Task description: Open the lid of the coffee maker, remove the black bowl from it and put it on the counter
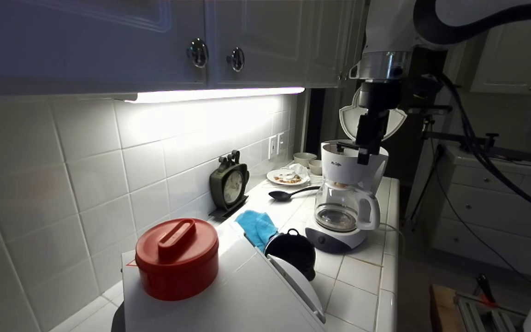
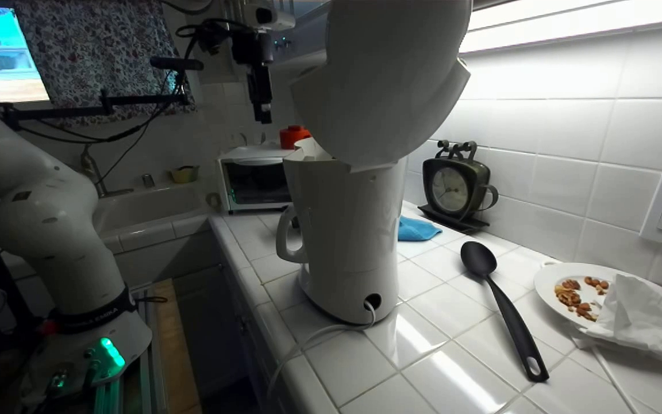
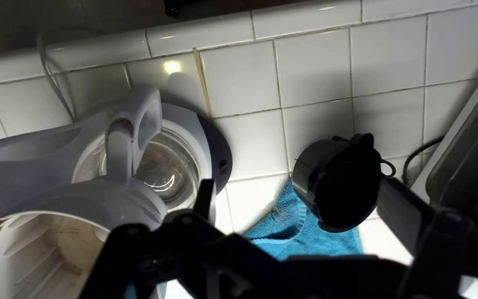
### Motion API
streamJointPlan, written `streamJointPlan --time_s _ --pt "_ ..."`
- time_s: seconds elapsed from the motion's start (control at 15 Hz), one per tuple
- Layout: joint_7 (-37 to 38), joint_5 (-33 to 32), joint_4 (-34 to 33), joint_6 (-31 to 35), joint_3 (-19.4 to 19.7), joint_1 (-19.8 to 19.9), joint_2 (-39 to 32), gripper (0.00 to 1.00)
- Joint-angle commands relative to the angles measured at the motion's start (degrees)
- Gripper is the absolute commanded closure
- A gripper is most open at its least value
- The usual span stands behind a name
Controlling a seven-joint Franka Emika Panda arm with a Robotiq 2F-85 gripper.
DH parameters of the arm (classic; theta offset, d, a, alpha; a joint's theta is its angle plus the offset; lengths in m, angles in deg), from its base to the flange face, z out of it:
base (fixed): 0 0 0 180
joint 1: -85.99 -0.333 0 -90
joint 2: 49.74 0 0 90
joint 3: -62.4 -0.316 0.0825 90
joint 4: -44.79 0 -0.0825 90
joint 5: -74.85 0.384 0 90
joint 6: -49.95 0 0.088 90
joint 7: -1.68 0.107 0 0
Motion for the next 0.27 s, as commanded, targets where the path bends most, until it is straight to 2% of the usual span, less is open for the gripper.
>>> streamJointPlan --time_s 0.0,0.2 --pt "-0.1 -1.9 2.2 -0.1 0.2 0.9 3.0 0.0" --pt "-0.5 -2.2 3.0 0.8 0.4 1.0 3.6 0.0"
